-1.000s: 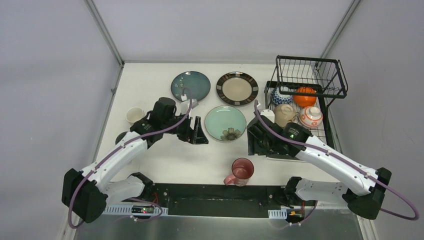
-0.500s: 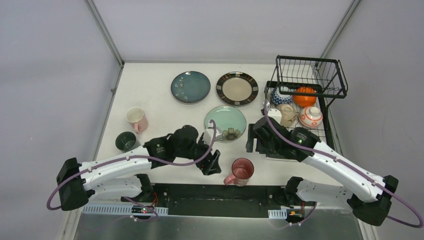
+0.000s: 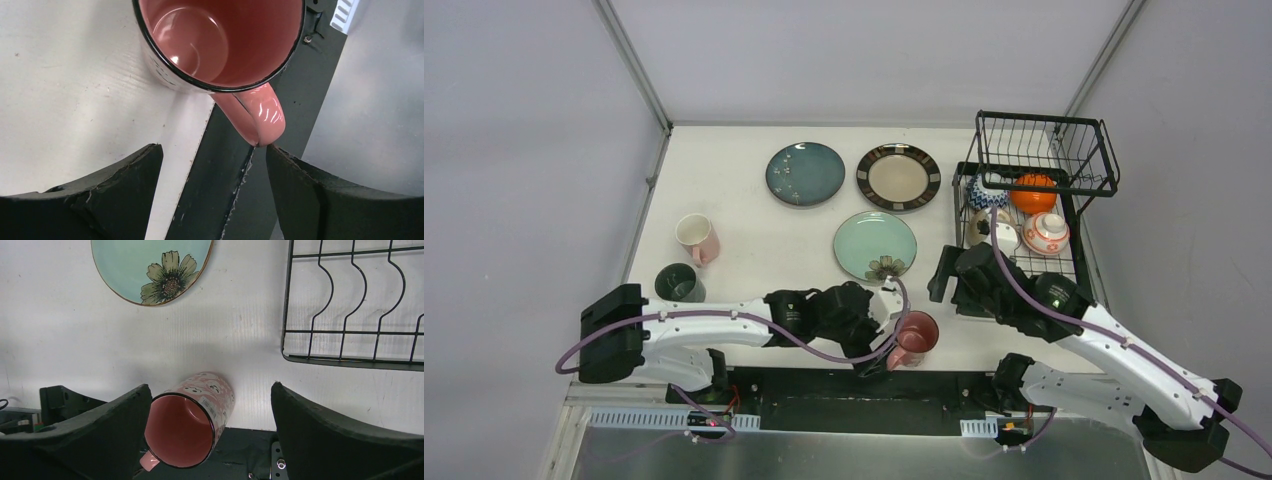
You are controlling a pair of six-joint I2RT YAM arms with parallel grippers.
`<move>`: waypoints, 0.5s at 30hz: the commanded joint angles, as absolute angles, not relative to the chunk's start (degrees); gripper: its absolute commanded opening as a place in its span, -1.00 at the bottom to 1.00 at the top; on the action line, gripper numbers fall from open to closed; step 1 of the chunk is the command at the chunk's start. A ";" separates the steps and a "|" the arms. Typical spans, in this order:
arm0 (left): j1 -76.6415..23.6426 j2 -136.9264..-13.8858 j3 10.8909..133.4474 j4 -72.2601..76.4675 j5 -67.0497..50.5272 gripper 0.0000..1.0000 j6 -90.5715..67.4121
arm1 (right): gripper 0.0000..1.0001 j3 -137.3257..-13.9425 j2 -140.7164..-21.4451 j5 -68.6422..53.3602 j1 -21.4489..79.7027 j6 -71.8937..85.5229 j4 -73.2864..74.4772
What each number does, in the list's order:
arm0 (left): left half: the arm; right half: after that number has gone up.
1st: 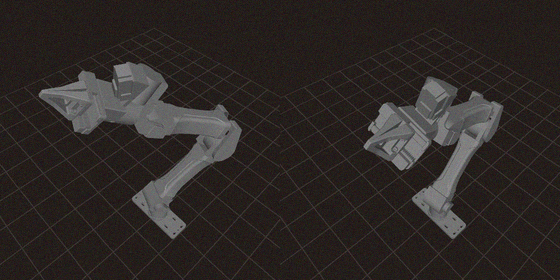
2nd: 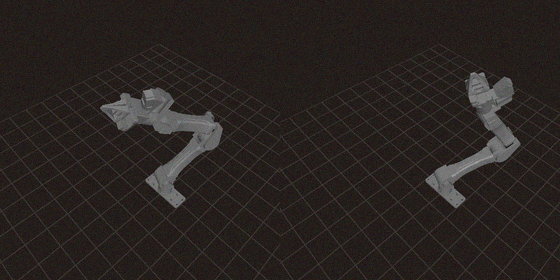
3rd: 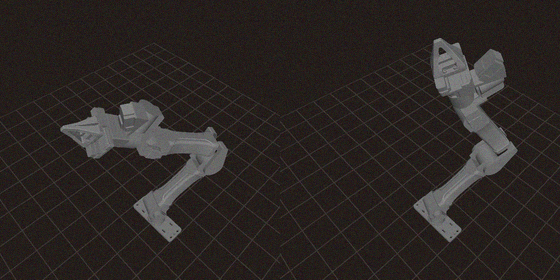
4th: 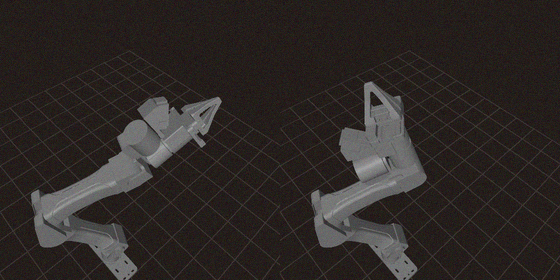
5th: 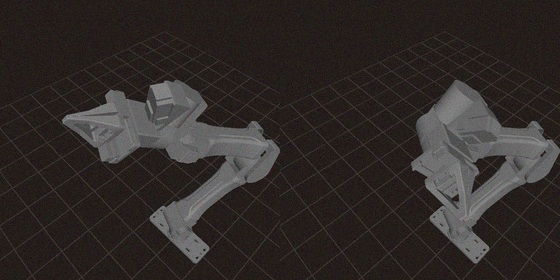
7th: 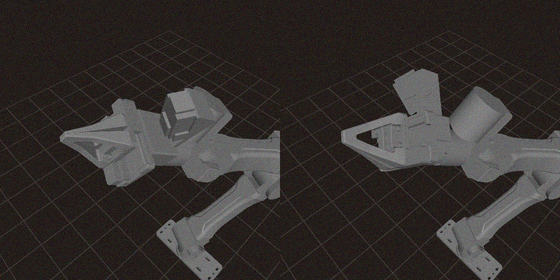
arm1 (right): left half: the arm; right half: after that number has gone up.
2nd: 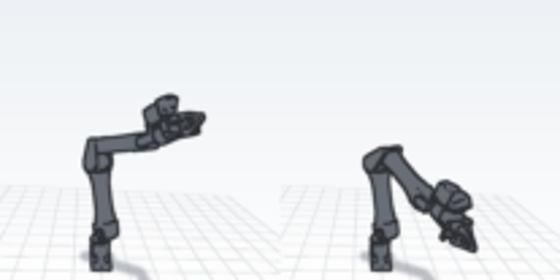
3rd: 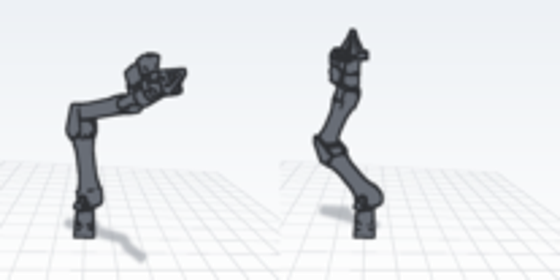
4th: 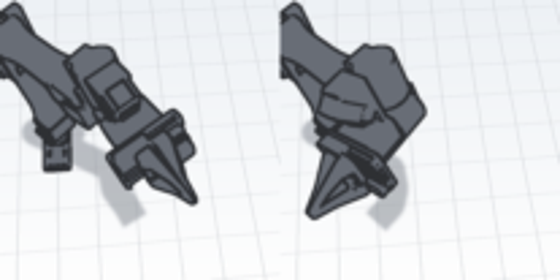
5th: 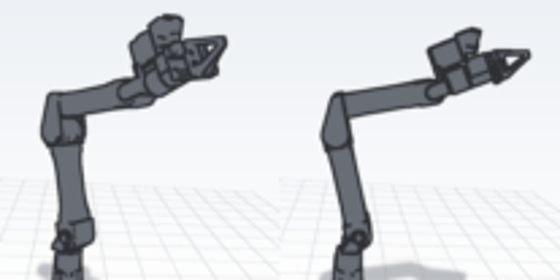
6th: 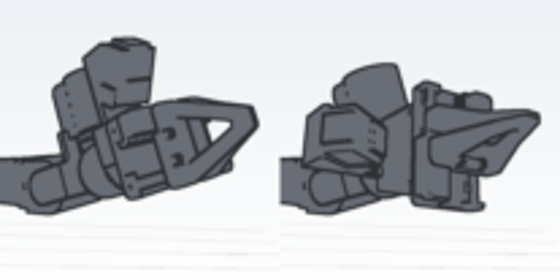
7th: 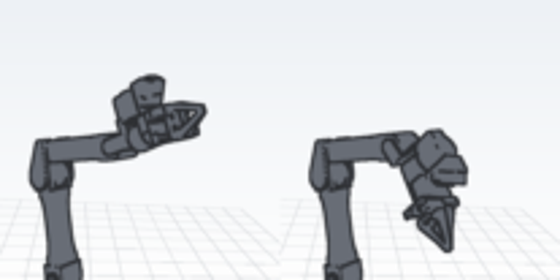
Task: Load the mixed dishes into the dish rack
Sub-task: Pick up the cup at the corner of the board.
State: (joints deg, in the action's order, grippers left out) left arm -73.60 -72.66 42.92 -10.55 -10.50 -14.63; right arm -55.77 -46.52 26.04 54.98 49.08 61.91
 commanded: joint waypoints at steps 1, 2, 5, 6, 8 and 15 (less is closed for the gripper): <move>-74.80 -75.54 46.43 -8.17 -7.58 0.55 -13.26 | 0.82 -55.39 -46.06 28.15 54.74 50.29 59.20; -74.95 -75.82 46.77 -8.17 -7.44 0.55 -13.47 | 0.82 -55.16 -46.07 28.13 54.75 50.27 58.97; -75.34 -75.07 47.47 -8.49 -7.14 0.56 -14.20 | 0.82 -54.49 -45.99 27.94 54.73 50.40 58.29; -75.35 -74.53 47.65 -8.64 -6.92 0.56 -14.50 | 0.82 -54.30 -45.97 27.87 54.69 50.63 58.05; -75.34 -73.30 48.14 -8.97 -6.54 0.58 -15.06 | 0.82 -53.85 -45.90 27.95 54.67 50.97 57.59; -75.42 -72.69 53.75 -14.32 -0.35 0.63 -18.18 | 0.82 -53.88 -44.86 31.45 54.68 52.91 59.27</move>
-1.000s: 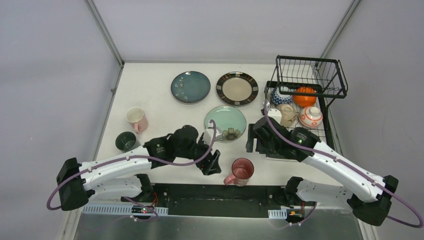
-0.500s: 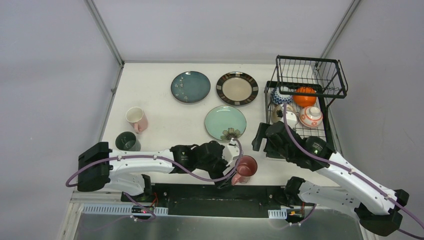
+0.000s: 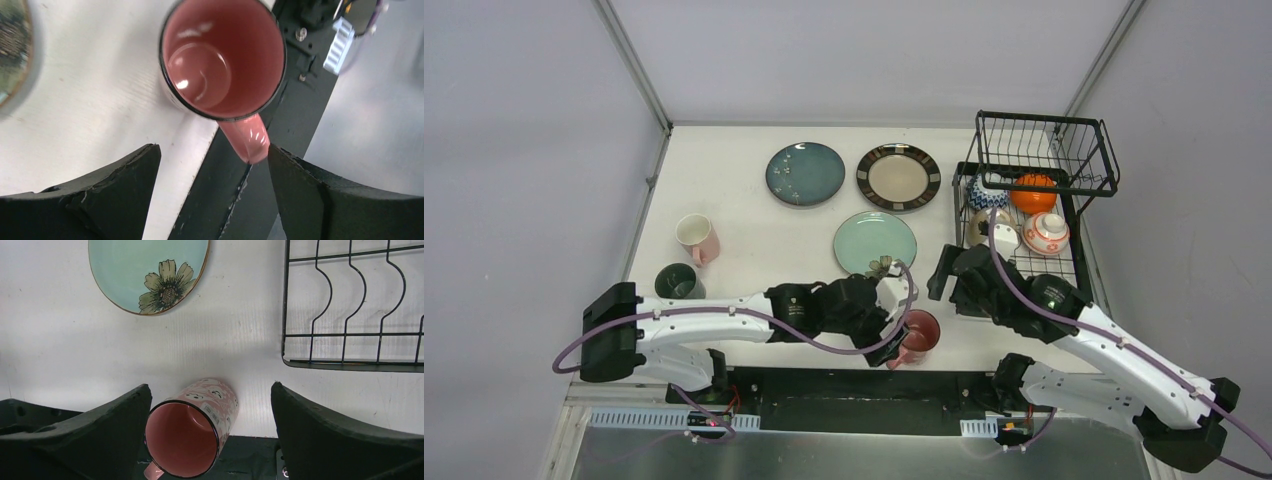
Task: Load the mixed dishes into the dish rack
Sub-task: Pick up the cup at the corner of the board.
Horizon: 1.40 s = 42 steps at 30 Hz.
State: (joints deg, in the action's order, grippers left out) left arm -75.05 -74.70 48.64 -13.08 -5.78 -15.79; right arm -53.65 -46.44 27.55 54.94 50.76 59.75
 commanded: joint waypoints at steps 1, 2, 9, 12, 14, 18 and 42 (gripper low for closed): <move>-75.36 -72.95 54.58 -14.85 1.45 0.62 -18.53 | 0.82 -54.14 -44.24 32.21 54.67 53.03 59.66; -75.34 -73.40 55.69 -15.47 2.28 0.63 -18.53 | 0.82 -54.40 -43.45 32.85 54.67 53.04 59.84; -71.23 -80.63 64.21 -20.39 0.38 0.50 -19.17 | 0.81 -54.55 -37.52 36.66 54.71 53.96 61.42; -69.27 -83.83 66.36 -20.94 -3.61 0.46 -18.12 | 0.80 -53.50 -34.87 36.33 54.67 53.88 60.76; -68.78 -86.01 68.19 -21.57 -5.20 0.46 -16.07 | 0.80 -52.34 -32.97 36.17 54.67 53.88 59.85; -68.69 -91.44 73.18 -24.43 -7.53 0.45 -12.78 | 0.80 -50.58 -29.81 36.16 54.67 53.70 58.63; -59.07 -94.94 77.96 -24.48 -20.43 -1.00 -9.56 | 0.79 -46.32 -25.18 35.31 54.67 49.94 50.95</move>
State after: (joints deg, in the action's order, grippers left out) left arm -63.59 -102.59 78.81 -25.82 -15.25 -5.23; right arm -47.55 -25.74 35.70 54.92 51.99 57.89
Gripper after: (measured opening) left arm 0.044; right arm 0.896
